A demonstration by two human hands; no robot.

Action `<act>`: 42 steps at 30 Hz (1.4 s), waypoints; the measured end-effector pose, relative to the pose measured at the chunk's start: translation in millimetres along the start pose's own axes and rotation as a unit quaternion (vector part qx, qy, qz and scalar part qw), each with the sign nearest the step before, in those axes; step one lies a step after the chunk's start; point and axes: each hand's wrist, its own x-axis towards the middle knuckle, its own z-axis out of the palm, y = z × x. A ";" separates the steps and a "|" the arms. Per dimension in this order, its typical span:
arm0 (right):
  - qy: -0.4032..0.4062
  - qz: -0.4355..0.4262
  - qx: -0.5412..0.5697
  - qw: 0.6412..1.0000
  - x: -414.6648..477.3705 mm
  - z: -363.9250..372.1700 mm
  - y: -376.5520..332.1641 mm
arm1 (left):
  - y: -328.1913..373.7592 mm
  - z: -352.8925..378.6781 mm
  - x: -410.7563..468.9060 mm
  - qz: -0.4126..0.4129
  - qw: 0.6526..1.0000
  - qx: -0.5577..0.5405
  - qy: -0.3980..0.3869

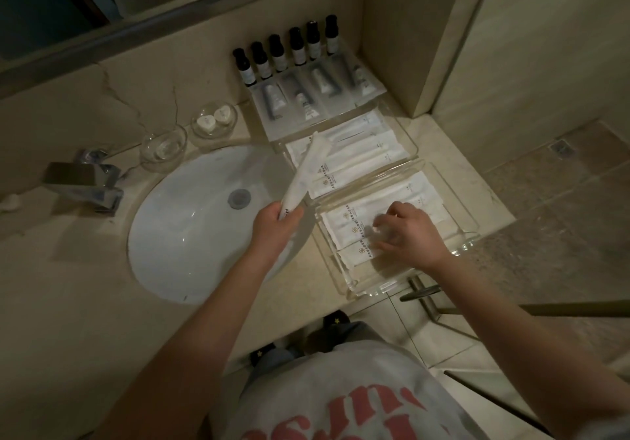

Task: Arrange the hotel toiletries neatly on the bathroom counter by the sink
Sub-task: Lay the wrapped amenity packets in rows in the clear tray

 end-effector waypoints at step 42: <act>0.073 0.122 0.283 0.948 70.4 -57.3 -69.8 | 23.8 -4.8 1.8 0.037 0.992 -0.091 -0.084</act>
